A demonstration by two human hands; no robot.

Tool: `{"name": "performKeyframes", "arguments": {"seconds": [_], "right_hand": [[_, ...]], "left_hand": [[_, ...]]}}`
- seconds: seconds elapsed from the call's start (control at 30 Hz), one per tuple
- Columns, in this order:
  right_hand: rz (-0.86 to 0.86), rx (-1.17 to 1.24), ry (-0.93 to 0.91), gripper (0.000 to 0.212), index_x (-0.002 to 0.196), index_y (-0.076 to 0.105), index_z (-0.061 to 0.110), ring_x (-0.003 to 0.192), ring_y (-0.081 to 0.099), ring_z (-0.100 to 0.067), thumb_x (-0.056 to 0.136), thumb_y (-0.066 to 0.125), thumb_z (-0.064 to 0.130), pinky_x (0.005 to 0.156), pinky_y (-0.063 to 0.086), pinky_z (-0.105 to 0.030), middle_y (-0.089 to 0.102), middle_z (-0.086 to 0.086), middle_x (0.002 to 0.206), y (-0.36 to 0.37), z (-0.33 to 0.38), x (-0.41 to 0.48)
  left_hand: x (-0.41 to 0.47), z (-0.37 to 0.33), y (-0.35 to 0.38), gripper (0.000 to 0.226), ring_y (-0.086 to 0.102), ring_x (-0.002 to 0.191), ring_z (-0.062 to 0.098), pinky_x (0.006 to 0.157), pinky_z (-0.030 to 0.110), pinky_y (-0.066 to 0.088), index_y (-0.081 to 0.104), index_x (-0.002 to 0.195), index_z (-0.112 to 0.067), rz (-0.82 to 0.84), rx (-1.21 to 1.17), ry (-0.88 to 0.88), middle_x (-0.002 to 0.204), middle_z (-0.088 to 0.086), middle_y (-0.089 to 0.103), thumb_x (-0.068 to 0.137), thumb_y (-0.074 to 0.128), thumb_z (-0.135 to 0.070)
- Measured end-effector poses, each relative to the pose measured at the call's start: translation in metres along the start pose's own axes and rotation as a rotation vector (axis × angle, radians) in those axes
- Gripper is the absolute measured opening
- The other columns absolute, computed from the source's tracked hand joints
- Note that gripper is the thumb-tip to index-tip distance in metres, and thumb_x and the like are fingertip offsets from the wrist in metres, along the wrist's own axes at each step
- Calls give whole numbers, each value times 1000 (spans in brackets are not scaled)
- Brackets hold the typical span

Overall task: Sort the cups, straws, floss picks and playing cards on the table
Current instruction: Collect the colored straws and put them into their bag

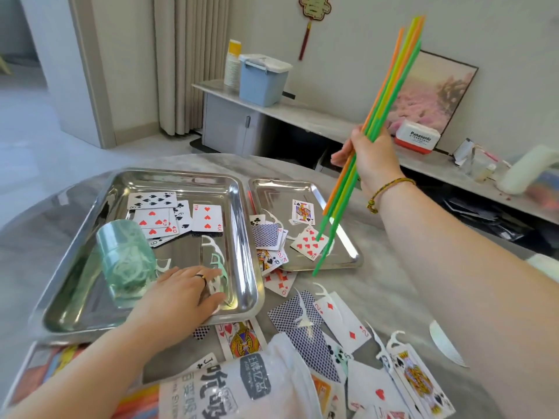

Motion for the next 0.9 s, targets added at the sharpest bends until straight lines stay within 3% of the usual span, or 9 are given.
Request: {"name": "performKeyframes", "arguments": {"seconds": [0.13, 0.23, 0.47, 0.6, 0.7, 0.73, 0.8, 0.83, 0.9], "right_hand": [[-1, -84, -19, 27, 72, 33, 20, 25, 36, -3, 96, 34, 8, 36, 38, -20, 39, -2, 56, -16, 20, -24], [20, -91, 9, 27, 72, 34, 20, 26, 32, -1, 96, 36, 9, 33, 31, -14, 36, -1, 58, -23, 20, -43], [-110, 20, -96, 26, 70, 41, 19, 29, 35, -3, 91, 45, 4, 37, 35, -16, 41, 7, 39, -56, 30, -114], [-138, -42, -102, 26, 69, 44, 22, 33, 43, -2, 89, 49, 6, 46, 42, -17, 46, 8, 35, -70, 13, -152], [-181, -19, -70, 26, 68, 45, 20, 32, 44, -3, 89, 50, 5, 43, 41, -15, 47, 7, 34, -76, -2, -166], [-185, -13, -53, 25, 69, 45, 19, 31, 44, -3, 90, 49, 5, 42, 41, -14, 47, 7, 34, -77, -6, -169], [-186, -15, -31, 24, 70, 46, 18, 32, 44, -2, 91, 48, 7, 42, 40, -13, 47, 5, 36, -77, -13, -175], [-189, -17, -23, 24, 70, 47, 18, 33, 44, -2, 92, 48, 8, 42, 40, -13, 47, 4, 39, -77, -16, -177], [-202, -6, -8, 24, 70, 48, 19, 34, 44, -1, 92, 48, 9, 42, 40, -13, 47, 4, 45, -76, -17, -180]], "left_hand": [[-15, 0, -6, 44, 32, 130, 3, 111, 25, 12, 50, 126, -27, 9, 35, -12, 144, -20, 31, 94, 29, -49], [-29, -3, -14, 46, 29, 133, 5, 113, 26, 8, 34, 136, -31, 2, 61, -10, 146, -18, 29, 94, 30, -48], [-76, -26, -27, 49, 26, 134, 6, 111, 22, 14, 25, 139, -35, -93, -3, 54, 146, -18, 27, 93, 33, -49], [-105, -35, -14, 50, 29, 131, 3, 109, 20, 18, 24, 139, -38, -32, -3, 80, 144, -20, 28, 92, 26, -56], [-119, -41, -1, 53, 25, 134, 2, 111, 22, 16, 25, 140, -35, 41, 25, 82, 147, -21, 20, 91, 26, -56], [-123, -43, 3, 65, 22, 135, 3, 111, 22, 14, 23, 141, -34, 77, 25, 87, 149, -21, 15, 85, 22, -67], [-129, -45, 12, 115, 16, 139, 6, 113, 25, 10, 8, 144, -36, 140, 34, 104, 152, -19, 3, 45, -11, -93], [-130, -46, 16, 134, 12, 140, 6, 114, 27, 7, 1, 144, -37, 176, 72, 108, 153, -17, -1, 24, -27, -89], [-129, -43, 23, 146, 8, 141, 7, 114, 28, 4, -4, 144, -36, 187, 99, 101, 153, -15, -4, 9, -37, -81]]}}
Point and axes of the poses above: each hand's wrist, its own x-axis towards the middle knuckle, its own y-axis out of the palm, z = x × y, the point moved 2 cm from there along x, towards the middle knuckle
